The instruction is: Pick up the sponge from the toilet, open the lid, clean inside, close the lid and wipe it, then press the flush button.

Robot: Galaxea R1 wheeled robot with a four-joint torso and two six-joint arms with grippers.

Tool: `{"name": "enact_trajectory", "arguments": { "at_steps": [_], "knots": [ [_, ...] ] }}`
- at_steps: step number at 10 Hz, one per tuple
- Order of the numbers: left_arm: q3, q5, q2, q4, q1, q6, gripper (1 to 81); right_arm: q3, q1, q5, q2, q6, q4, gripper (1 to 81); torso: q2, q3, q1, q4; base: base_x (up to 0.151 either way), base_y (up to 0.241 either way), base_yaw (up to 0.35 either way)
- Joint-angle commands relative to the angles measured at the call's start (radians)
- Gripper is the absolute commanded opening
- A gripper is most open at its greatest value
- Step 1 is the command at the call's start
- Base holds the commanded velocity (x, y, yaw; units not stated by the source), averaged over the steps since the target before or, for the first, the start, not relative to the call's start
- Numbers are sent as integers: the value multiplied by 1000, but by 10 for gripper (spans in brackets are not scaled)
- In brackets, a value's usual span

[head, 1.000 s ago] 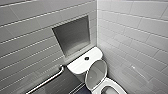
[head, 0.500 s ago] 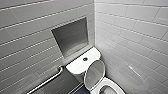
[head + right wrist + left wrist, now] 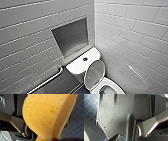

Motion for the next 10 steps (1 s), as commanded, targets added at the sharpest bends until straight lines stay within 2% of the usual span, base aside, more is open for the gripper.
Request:
{"name": "enact_trajectory", "arguments": {
  "at_steps": [1, 8, 10],
  "knots": [
    [57, 71, -54, -56, -69, 3, 811, -230, -34, -209, 179, -8, -98, 10, 0, 0, 0, 0, 0, 0, 0],
    [595, 78, -359, -238, -317, 4, 811, -268, -37, -204, 246, 0, -101, 10, 0, 0, 0, 0, 0, 0, 0],
    [649, 79, -396, -287, -383, 4, 811, -324, -19, -223, 268, -1, -99, 10, 0, 0, 0, 0, 0, 0, 0]
  ]
}}
